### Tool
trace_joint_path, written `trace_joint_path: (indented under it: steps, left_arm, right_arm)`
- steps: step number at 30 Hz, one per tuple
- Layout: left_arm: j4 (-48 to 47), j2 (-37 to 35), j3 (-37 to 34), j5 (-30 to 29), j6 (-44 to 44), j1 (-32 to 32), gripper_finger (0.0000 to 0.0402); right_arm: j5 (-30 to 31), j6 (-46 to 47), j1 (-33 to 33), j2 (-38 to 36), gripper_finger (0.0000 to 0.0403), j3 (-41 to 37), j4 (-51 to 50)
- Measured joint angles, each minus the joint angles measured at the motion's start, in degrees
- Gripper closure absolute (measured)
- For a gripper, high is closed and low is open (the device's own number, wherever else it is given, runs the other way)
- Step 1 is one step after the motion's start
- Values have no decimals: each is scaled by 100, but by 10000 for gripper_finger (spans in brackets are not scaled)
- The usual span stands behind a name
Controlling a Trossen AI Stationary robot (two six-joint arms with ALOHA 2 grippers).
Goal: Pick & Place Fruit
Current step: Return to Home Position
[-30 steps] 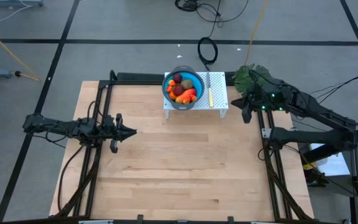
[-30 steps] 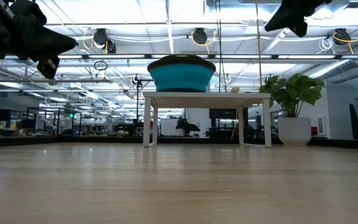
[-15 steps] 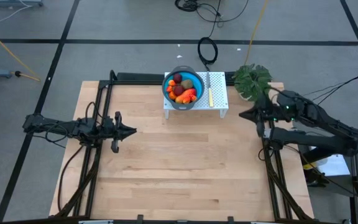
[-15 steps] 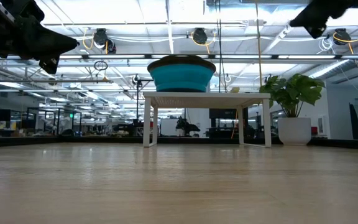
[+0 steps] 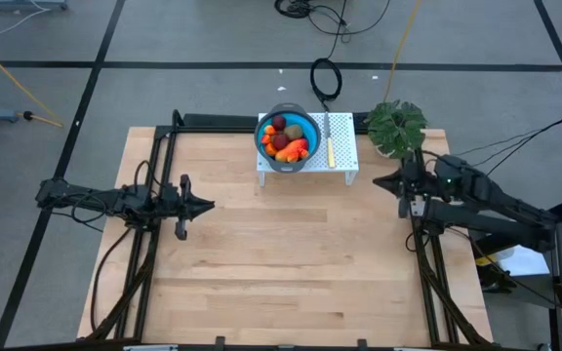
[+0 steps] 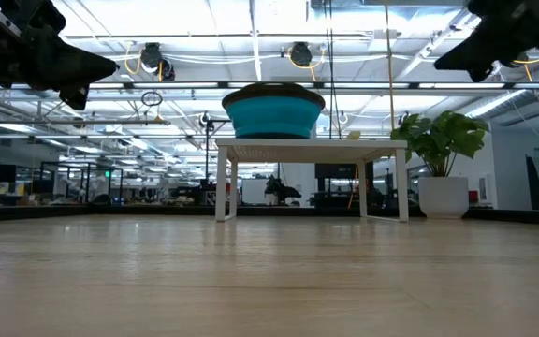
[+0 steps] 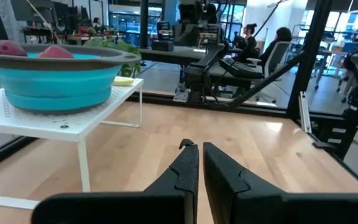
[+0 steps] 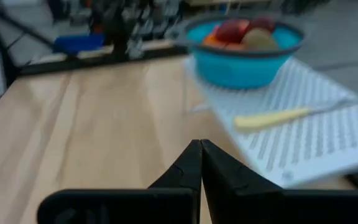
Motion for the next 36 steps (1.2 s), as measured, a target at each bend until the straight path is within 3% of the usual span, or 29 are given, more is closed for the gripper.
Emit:
trace_joint_path:
  steps: [7, 13, 29, 36]
  left_arm:
    - [2, 0, 0, 0, 342, 2, 380]
    - [1, -2, 0, -2, 435, 2, 380]
    - [43, -1, 0, 2, 925, 2, 380]
    - [45, -2, 0, 4, 945, 2, 380]
  right_arm:
    - [138, -299, 0, -279, 402, -1062, 1437]
    - [997, -334, -2, -520, 402, -1510, 1692]
    - [800, -423, -2, -1494, 402, -1589, 1146]
    - [507, -57, 0, -1790, 401, -2208, 1592]
